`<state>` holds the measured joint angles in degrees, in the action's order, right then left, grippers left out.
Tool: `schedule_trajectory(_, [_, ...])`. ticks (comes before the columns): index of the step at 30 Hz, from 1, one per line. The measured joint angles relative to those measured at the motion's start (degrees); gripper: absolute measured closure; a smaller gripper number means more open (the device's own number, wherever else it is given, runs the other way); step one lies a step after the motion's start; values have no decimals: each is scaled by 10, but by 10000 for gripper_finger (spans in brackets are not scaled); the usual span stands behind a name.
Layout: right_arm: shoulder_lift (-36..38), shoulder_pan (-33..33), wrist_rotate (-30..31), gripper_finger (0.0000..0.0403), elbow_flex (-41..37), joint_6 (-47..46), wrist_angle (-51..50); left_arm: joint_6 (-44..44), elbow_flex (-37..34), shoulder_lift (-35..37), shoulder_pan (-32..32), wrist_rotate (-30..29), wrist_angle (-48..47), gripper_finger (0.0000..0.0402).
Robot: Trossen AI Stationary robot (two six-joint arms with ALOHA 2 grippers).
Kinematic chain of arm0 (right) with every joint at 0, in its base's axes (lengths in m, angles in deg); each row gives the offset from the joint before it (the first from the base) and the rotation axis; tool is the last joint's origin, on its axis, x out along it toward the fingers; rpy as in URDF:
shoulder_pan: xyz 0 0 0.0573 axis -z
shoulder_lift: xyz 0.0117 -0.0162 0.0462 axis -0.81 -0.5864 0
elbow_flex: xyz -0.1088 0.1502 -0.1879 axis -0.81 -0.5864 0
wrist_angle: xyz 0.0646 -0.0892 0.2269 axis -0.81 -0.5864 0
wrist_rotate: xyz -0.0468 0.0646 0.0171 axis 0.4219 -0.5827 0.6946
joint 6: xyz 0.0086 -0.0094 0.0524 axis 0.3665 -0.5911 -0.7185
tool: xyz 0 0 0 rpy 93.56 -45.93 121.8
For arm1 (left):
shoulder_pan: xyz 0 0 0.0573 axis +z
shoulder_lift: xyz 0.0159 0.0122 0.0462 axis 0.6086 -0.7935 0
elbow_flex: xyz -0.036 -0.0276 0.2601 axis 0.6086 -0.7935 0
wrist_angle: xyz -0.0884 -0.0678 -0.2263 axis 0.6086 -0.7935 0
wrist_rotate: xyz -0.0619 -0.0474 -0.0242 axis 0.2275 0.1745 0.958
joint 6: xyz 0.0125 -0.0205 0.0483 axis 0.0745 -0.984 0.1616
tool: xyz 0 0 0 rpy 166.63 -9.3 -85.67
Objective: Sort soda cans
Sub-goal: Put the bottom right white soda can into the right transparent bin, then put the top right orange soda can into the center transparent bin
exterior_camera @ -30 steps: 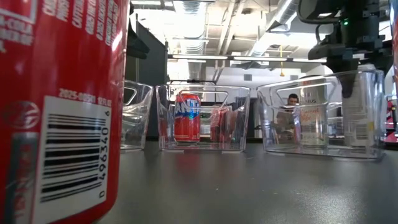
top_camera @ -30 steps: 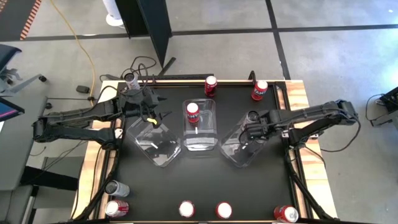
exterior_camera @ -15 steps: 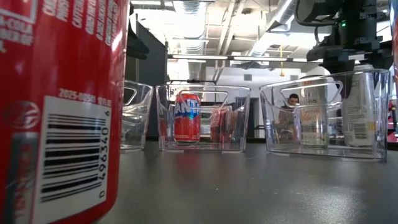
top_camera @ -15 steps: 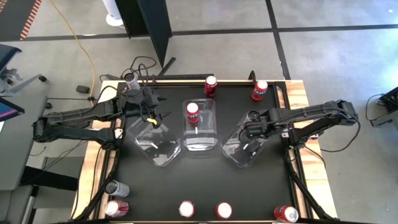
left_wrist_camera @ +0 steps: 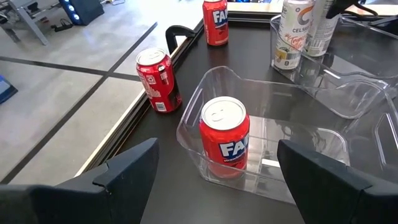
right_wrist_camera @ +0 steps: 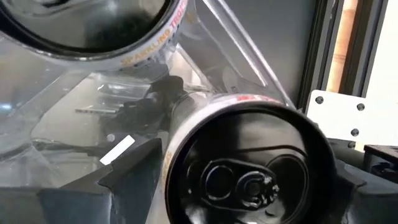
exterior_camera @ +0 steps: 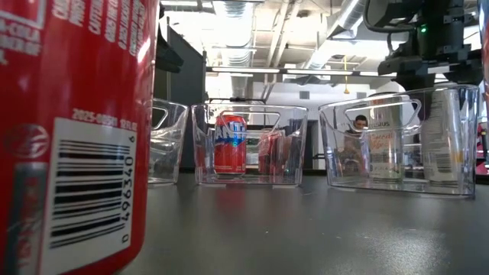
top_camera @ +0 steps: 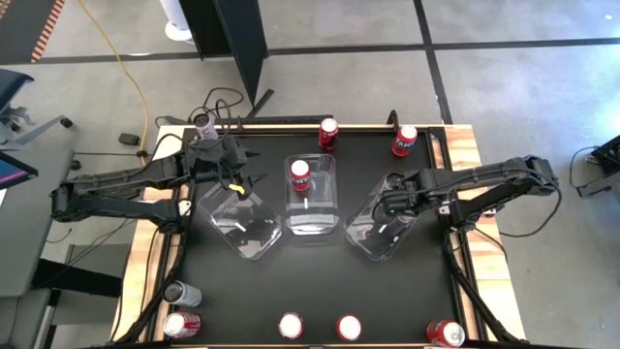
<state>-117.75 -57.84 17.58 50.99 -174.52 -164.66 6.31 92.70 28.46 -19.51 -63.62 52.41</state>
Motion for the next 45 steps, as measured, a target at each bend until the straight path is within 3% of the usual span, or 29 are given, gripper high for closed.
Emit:
schedule_trajectory(10, [1, 0, 5, 63, 1, -1, -13, 0, 0, 0, 0, 0, 0, 81])
schedule_trajectory(33, [1, 0, 64, 62, 87, 10, -90, 0, 0, 0, 0, 0, 0, 81])
schedule_trajectory(45, [1, 0, 117, 62, 152, 68, -90, 0, 0, 0, 0, 0, 0, 81])
